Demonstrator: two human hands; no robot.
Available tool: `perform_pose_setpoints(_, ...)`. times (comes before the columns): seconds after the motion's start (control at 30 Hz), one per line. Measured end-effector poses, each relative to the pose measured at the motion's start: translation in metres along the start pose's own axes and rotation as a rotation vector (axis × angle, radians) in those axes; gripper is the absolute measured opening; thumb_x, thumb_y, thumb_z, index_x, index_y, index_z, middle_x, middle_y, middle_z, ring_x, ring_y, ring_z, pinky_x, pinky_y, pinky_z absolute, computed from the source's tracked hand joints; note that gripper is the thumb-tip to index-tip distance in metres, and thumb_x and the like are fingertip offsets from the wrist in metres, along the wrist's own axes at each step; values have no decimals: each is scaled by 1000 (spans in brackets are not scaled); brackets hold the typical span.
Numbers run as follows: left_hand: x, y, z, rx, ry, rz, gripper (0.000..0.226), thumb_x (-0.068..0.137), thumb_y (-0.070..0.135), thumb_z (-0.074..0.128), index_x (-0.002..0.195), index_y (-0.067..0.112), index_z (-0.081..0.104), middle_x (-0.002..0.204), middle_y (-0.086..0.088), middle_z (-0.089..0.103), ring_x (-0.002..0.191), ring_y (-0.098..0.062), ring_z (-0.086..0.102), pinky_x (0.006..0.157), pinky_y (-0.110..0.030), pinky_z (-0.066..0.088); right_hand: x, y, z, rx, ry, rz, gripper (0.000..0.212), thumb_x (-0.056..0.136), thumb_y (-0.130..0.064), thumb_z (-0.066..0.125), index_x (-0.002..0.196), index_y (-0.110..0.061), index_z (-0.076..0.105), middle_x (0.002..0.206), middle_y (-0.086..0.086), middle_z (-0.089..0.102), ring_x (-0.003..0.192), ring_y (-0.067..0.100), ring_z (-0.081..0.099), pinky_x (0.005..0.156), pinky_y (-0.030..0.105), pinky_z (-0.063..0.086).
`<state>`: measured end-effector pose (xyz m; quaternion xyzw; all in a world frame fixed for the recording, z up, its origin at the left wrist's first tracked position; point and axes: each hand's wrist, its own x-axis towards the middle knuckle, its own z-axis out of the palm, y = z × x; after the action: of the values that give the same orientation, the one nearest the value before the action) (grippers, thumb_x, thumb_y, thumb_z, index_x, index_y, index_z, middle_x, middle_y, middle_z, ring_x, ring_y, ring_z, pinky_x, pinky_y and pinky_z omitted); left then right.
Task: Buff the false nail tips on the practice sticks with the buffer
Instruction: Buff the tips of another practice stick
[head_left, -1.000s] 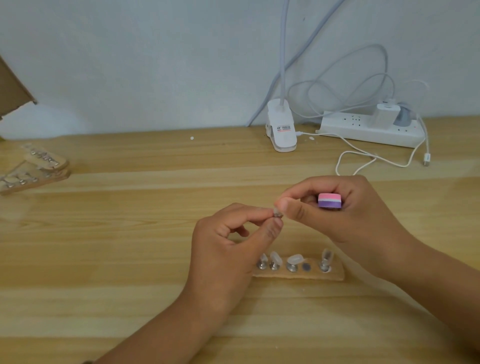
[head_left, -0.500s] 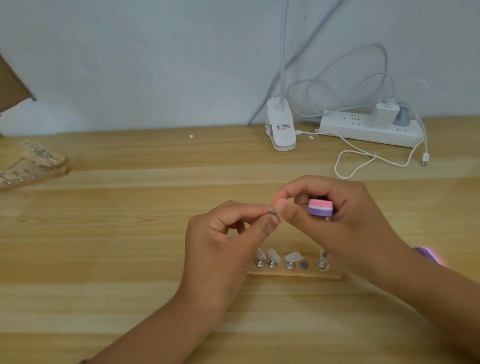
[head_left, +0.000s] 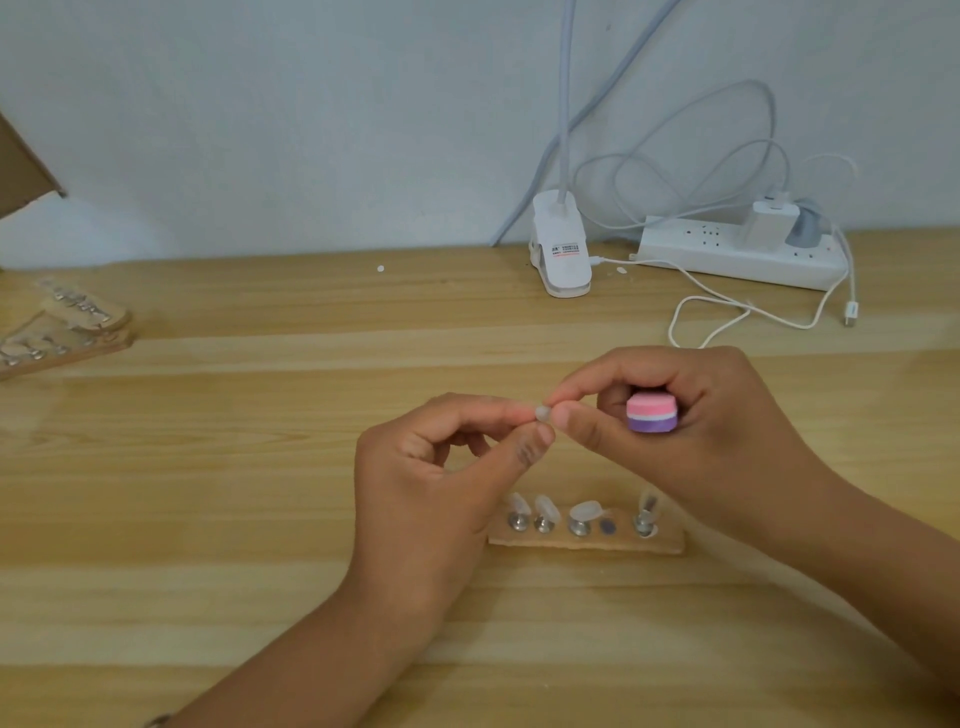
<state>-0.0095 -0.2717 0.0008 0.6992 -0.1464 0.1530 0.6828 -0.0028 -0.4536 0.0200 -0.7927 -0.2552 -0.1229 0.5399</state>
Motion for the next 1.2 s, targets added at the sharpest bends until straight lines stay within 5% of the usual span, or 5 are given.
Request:
perform_pose_setpoints(0.2, 0, -1, 0, -14, 8, -5, 13, 70, 9, 82, 77, 18, 78, 79, 3, 76, 71, -9, 65, 68, -23, 52, 0, -5, 2, -226, 44, -120, 9, 88, -22, 72, 92, -17, 78, 65, -27, 56, 61, 0, 57, 63, 6, 38)
perform_pose_setpoints(0.53, -2, 0, -1, 17, -8, 12, 12, 71, 11, 82, 77, 21, 78, 78, 4, 75, 72, -10, 64, 68, -23, 50, 2, -6, -2, -494, 25, -332, 9, 85, -14, 74, 91, -9, 78, 71, -19, 45, 67, 2, 43, 68, 4, 34)
perform_pose_setpoints(0.73, -6, -1, -1, 171, 14, 129, 14, 70, 13, 80, 79, 23, 75, 74, 10, 72, 73, -19, 62, 66, -25, 46, 0, -3, -2, -688, -26, -482, 2, 84, -3, 74, 84, -4, 76, 68, 2, 56, 63, 18, 47, 58, 27, 38)
perform_pose_setpoints(0.9, -5, -2, -1, 208, 11, 90, 15, 70, 11, 85, 77, 21, 77, 73, 9, 73, 72, -15, 63, 65, -22, 47, 0, 2, -2, -645, -70, -427, 13, 76, 5, 78, 84, -5, 75, 72, 1, 60, 63, 22, 53, 54, 34, 46)
perform_pose_setpoints(1.2, -2, 0, 1, -88, -66, -146, 16, 68, 21, 84, 83, 19, 78, 82, -4, 76, 73, -17, 67, 69, -23, 54, 6, 9, -10, -545, -9, -451, 17, 92, -18, 66, 94, -5, 76, 83, -15, 39, 77, 1, 36, 69, 16, 34)
